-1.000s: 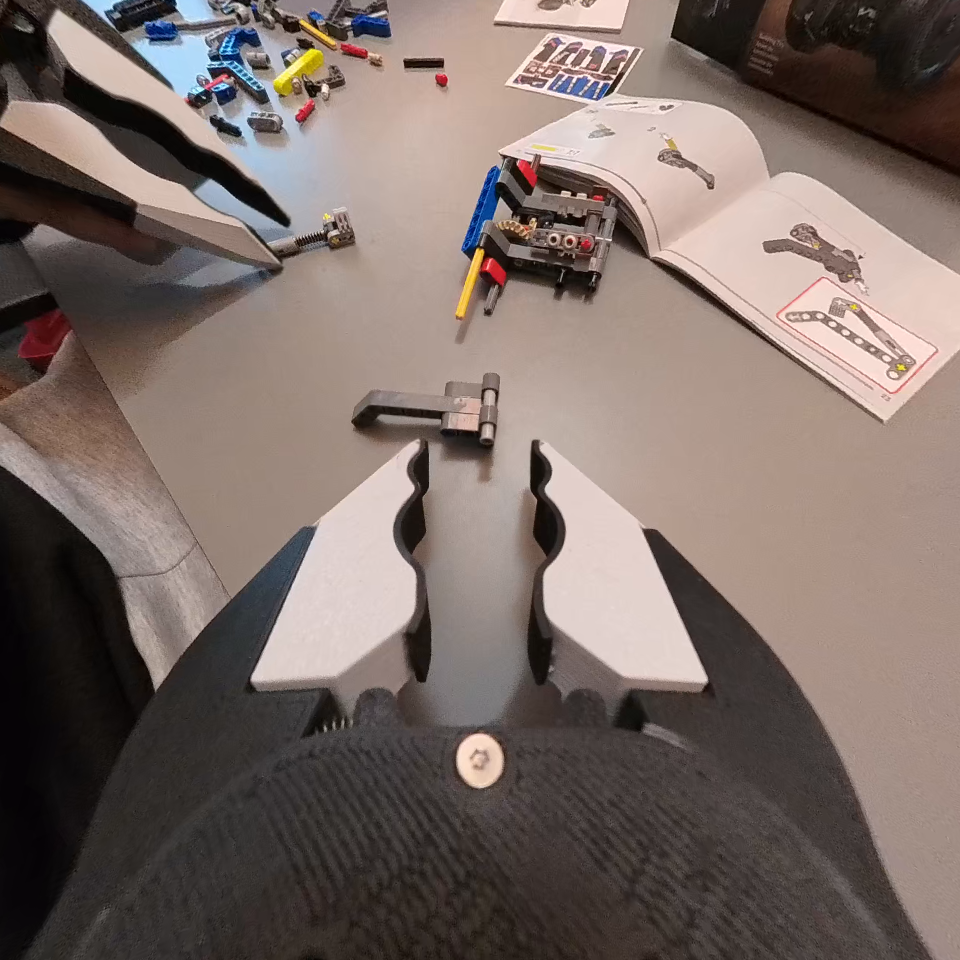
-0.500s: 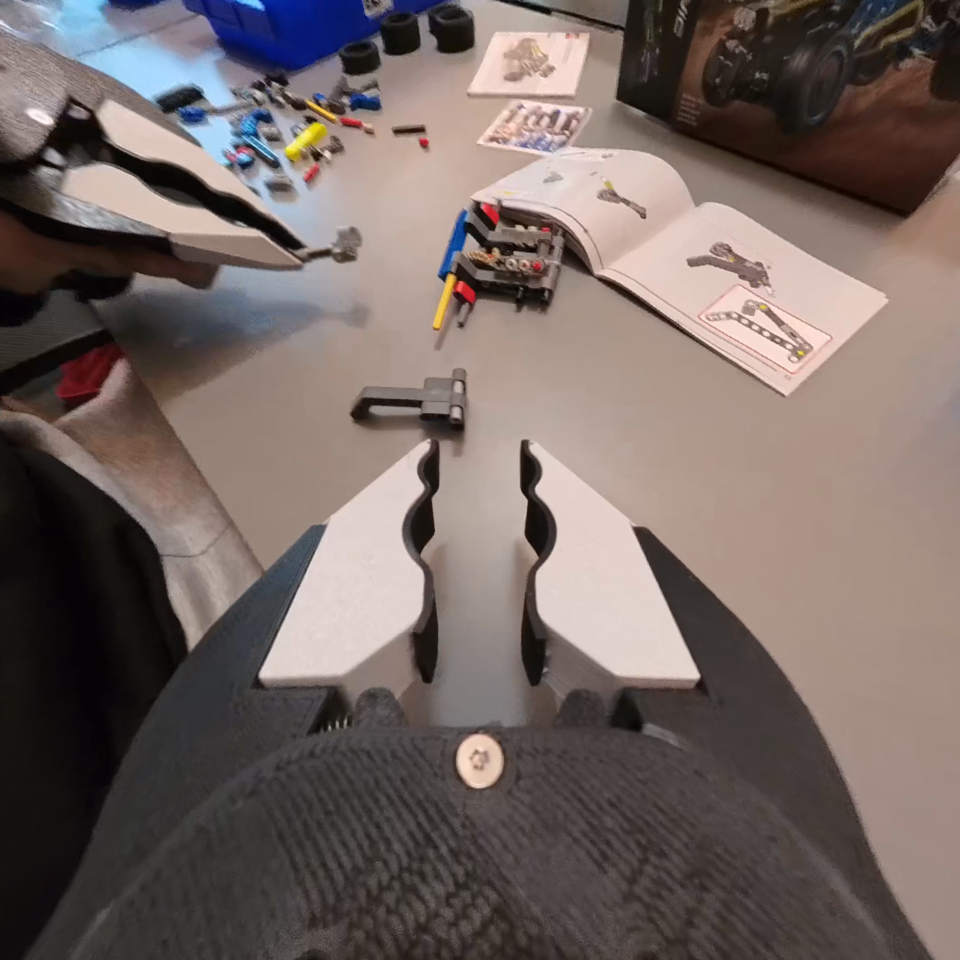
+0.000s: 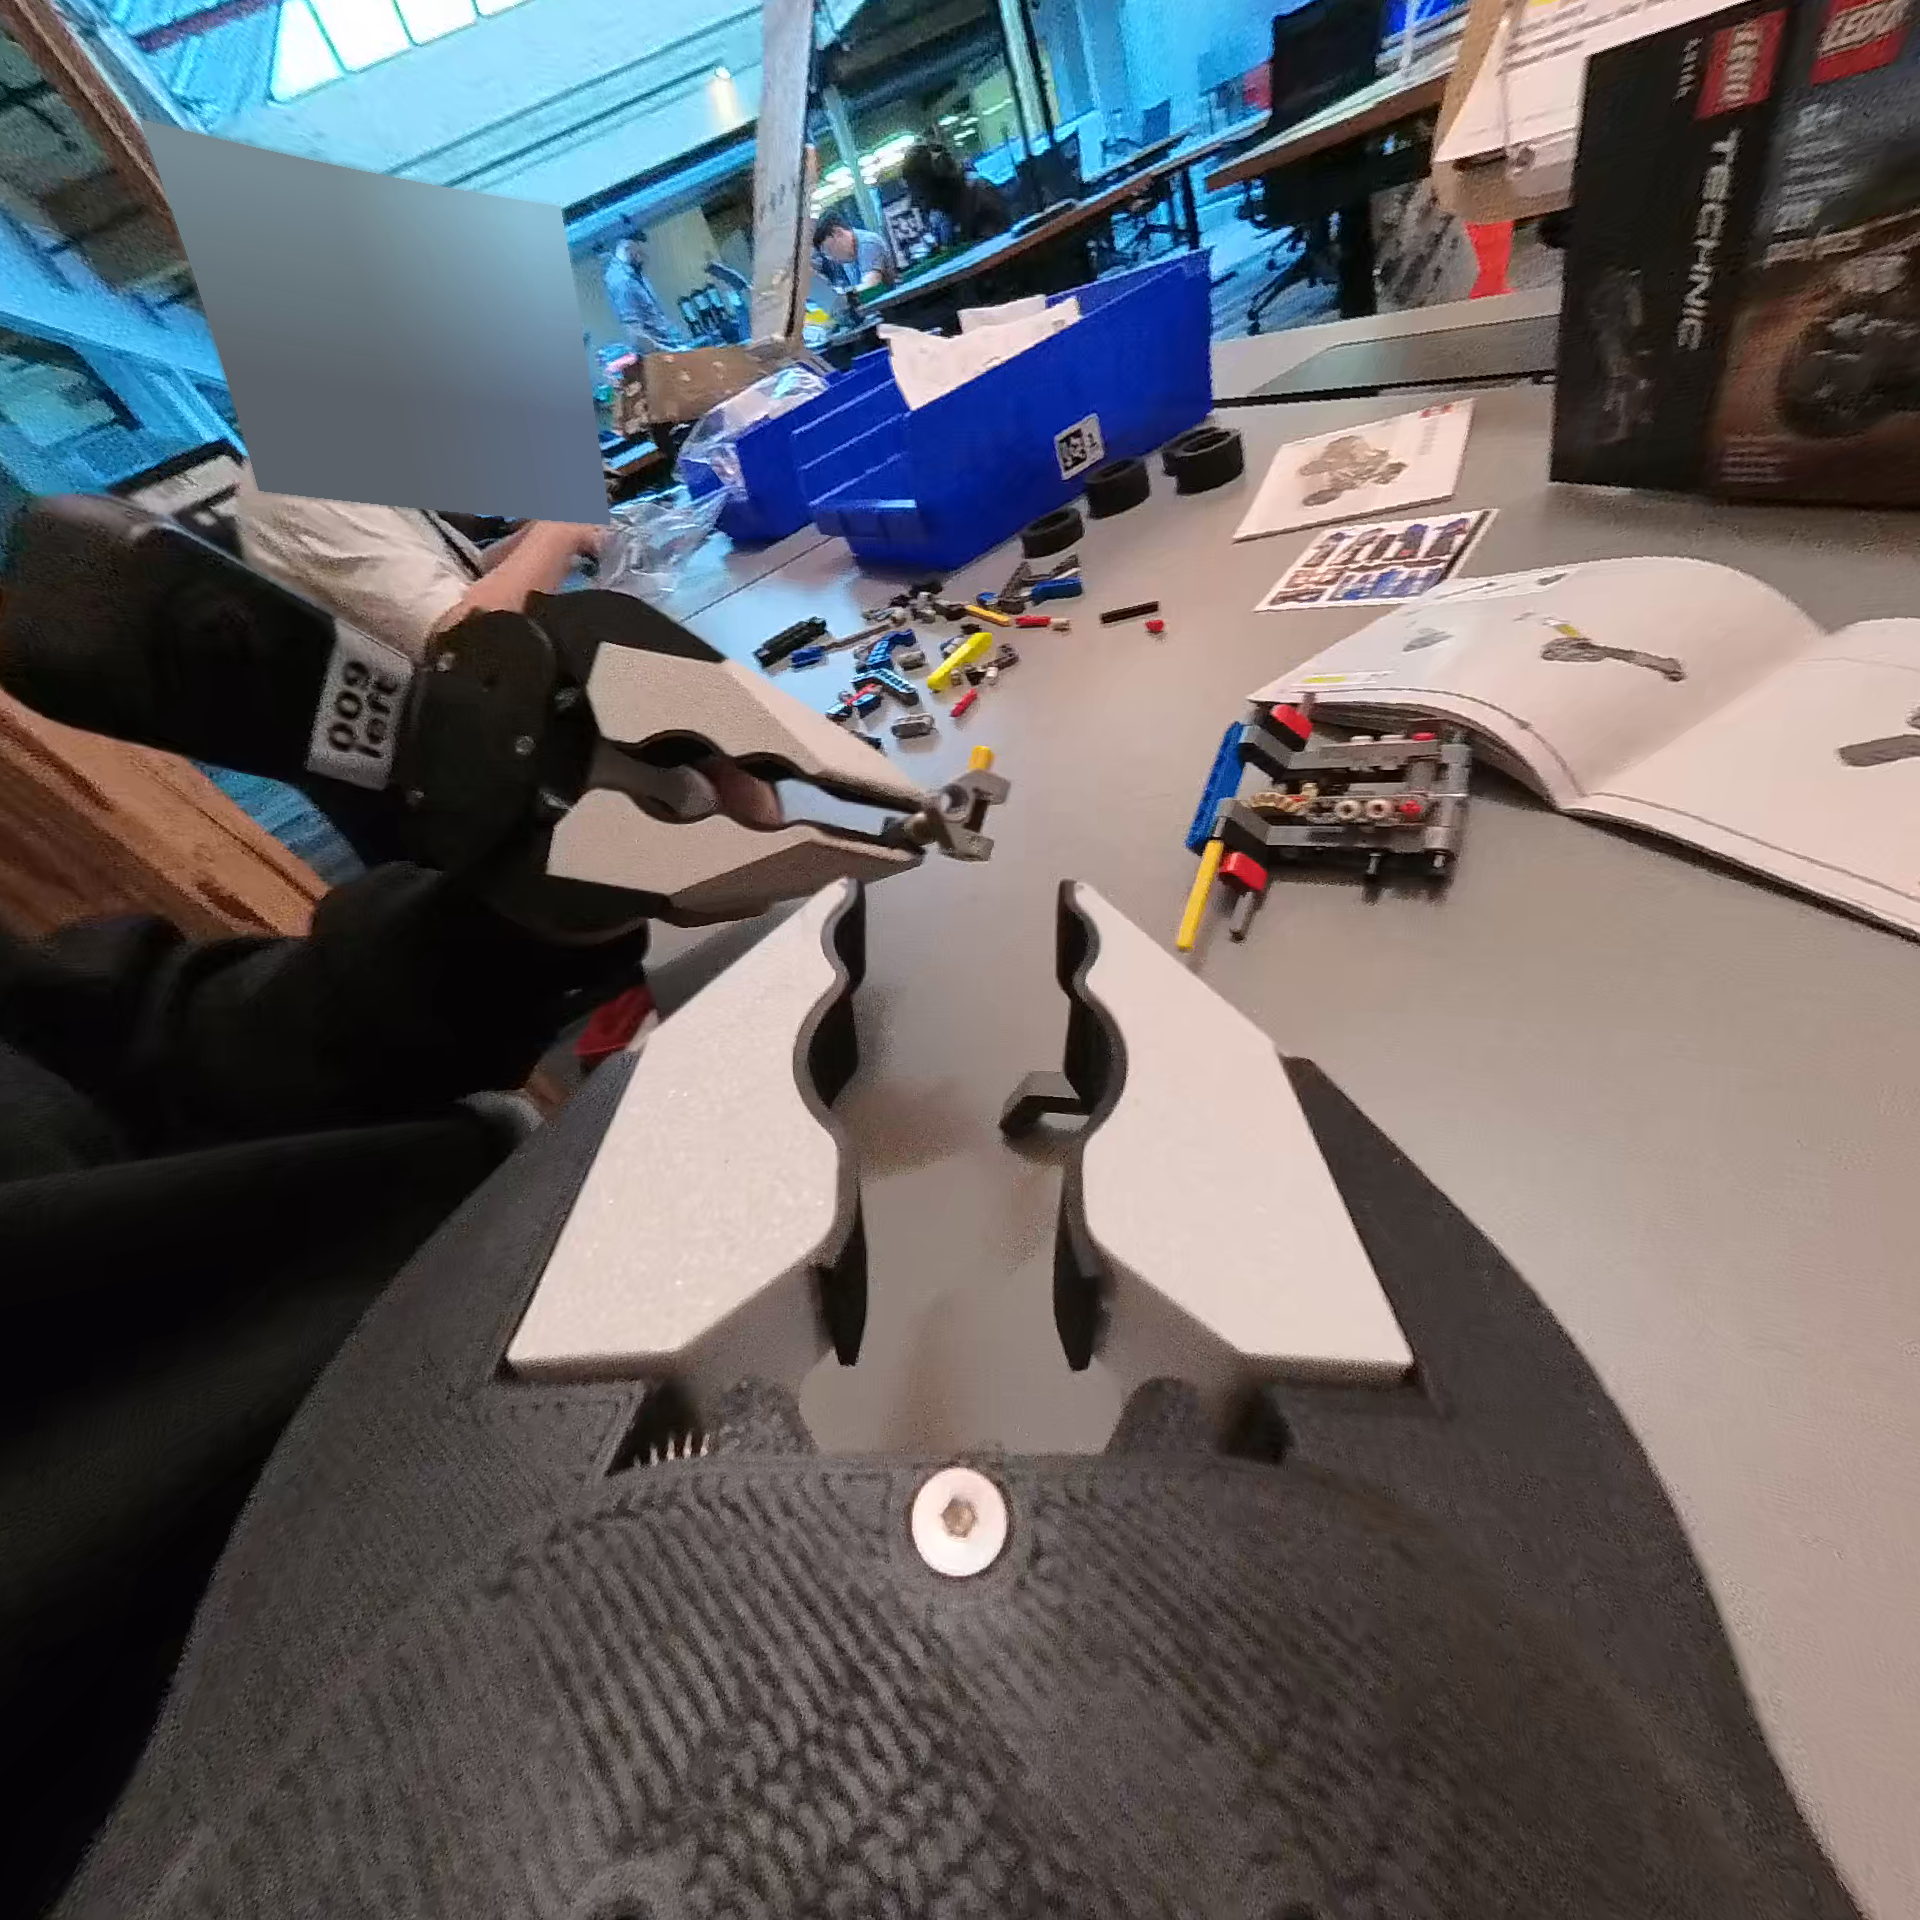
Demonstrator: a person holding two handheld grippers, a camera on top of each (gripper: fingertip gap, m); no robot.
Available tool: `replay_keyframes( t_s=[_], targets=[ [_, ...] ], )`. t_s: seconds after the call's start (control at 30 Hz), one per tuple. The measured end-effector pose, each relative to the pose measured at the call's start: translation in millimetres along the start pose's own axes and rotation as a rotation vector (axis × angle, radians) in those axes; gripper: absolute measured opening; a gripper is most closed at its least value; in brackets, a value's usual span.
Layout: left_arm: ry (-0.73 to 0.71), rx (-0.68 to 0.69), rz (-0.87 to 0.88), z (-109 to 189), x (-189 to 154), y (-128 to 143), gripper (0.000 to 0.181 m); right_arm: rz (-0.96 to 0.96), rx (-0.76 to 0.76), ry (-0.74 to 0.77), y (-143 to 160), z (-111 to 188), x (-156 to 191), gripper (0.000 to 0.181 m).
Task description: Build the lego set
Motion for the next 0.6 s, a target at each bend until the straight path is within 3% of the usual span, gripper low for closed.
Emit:
replay_keyframes(
  t_s=[0.17,0.23,0.37,0.5,0.6],
  targets=[
    [0.043,-0.07,-0.063,-2,-4,-9,0.005,-0.008,-0.052,-0.044,-6,-6,8,0.028],
    [0.038,-0.087,-0.068,-2,-2,-11,0.005,0.009,-0.073,-0.063,-8,-8,11,0.01],
    [0.033,-0.103,-0.019,0,0,-9,0.007,0.15,-0.129,-0.037,-13,-14,16,0.009],
    [0.038,-0.111,0.172,4,4,-9,0.032,0.465,-0.141,0.05,-13,-16,16,0.009],
    [0.025,-0.153,0.404,10,11,-17,0.036,0.651,-0.127,0.136,-14,-16,11,0.008]
  ],
)
Point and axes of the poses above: each gripper's, where its closed fingertips meet, z back along the fingers, y out of its underside, x = y × z across the jaws, the point moved 1 cm from there along z, back along the fingers, and after that the axes turned 10 degrees about -x, right-handed, at the moved point
